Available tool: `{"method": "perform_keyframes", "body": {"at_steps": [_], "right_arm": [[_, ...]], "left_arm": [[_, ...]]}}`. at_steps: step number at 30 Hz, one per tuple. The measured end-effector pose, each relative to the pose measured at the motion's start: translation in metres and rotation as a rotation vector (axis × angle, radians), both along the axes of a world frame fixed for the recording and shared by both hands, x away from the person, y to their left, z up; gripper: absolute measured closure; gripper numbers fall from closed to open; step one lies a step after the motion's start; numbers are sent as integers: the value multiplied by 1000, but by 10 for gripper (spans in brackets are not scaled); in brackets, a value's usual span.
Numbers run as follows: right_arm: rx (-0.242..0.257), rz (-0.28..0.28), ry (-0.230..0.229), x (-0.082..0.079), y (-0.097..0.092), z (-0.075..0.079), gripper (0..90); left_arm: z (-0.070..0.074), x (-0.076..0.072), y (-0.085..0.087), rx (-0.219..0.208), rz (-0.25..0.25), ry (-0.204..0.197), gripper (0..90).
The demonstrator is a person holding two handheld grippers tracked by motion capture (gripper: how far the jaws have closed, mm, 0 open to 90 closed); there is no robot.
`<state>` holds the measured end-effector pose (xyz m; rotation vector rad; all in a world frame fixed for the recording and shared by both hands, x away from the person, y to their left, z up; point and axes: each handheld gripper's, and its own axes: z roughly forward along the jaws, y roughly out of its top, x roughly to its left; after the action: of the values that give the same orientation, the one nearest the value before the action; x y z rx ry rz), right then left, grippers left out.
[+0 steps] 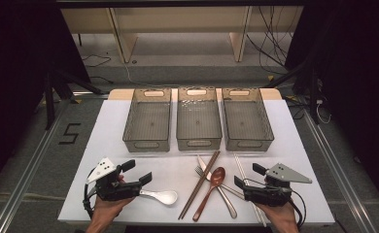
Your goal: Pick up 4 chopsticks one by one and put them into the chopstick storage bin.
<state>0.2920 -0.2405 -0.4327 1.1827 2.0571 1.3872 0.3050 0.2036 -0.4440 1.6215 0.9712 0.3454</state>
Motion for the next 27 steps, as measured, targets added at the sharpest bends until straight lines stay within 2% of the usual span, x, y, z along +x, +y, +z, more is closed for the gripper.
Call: {"method": "perform_keyframes", "body": {"at_steps": [4, 9, 17, 21, 27], "right_arm": [[-75, -3, 27, 4, 2, 6, 201], [-161, -3, 114, 14, -1, 17, 214], [-289, -21, 220, 25, -3, 32, 229], [-363, -24, 262, 28, 0, 34, 243], [-433, -22, 317, 35, 0, 34, 250]], "left_arm": [[0, 0, 0, 0, 2, 2, 148], [0, 1, 0, -2, 4, 3, 148], [0, 0, 1, -3, 10, 3, 148], [0, 0, 1, -2, 12, -1, 148], [0, 0, 2, 0, 16, -6, 148]]}}
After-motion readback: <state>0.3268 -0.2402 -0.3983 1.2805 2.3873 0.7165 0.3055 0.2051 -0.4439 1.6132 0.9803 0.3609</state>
